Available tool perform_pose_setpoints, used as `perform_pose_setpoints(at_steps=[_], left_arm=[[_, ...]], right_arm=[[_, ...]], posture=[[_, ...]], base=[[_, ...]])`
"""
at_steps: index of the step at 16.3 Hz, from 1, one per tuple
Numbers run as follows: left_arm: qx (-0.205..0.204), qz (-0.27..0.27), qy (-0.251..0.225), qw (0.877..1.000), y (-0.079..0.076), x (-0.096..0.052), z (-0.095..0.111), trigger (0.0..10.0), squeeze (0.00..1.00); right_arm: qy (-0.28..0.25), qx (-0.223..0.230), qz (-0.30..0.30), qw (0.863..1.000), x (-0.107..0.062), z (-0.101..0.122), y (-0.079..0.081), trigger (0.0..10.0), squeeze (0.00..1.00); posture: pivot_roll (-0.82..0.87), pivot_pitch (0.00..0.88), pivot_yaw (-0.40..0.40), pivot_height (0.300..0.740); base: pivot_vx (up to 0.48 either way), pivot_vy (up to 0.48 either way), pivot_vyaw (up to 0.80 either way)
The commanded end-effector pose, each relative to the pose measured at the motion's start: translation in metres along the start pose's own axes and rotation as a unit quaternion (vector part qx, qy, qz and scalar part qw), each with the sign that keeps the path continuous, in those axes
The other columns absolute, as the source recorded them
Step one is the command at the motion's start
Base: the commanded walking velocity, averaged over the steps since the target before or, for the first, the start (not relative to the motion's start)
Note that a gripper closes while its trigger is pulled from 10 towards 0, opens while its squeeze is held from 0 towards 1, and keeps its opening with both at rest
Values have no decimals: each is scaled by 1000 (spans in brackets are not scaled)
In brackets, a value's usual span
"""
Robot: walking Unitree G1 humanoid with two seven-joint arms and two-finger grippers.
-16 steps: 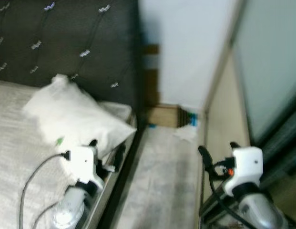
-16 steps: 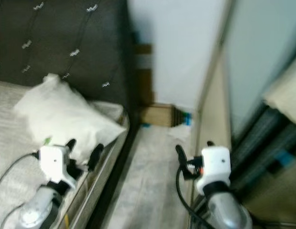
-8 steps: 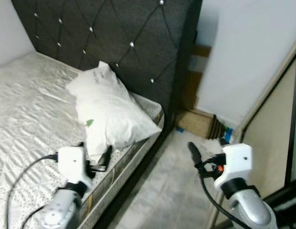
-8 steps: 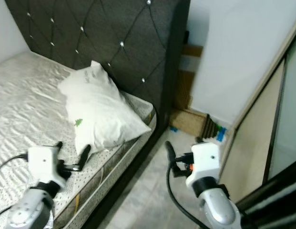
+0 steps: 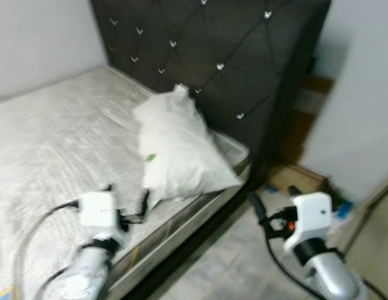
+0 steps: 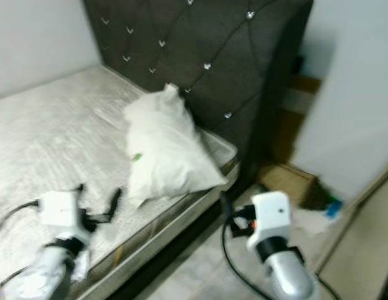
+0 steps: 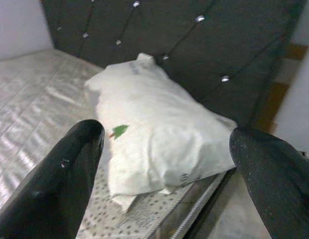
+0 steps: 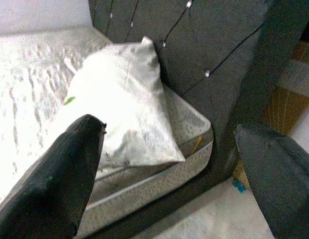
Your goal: Clean up the room
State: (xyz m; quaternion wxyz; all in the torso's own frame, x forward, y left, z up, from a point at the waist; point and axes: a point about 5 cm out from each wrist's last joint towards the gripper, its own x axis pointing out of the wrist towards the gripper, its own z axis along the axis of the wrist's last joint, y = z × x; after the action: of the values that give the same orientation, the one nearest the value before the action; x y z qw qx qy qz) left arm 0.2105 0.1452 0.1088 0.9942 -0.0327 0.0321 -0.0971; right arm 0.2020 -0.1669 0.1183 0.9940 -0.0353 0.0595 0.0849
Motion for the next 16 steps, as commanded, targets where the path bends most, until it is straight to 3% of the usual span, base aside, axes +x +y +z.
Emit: perform_pose_setpoints(at_steps=[1,16], left_arm=[[11,11,1,1000,8,-1,0,10000,0],[3,4,-9,1000,6,6,2,10000,0]], right_arm=[[-13,4,5,1000,2,4,3,10000,0],[-26,-1,20,999,10,7,5,10000,0]], posture=[[-105,43,-15,740],[-122,49,-3,740]], base=[[0,0,800],[0,0,800]])
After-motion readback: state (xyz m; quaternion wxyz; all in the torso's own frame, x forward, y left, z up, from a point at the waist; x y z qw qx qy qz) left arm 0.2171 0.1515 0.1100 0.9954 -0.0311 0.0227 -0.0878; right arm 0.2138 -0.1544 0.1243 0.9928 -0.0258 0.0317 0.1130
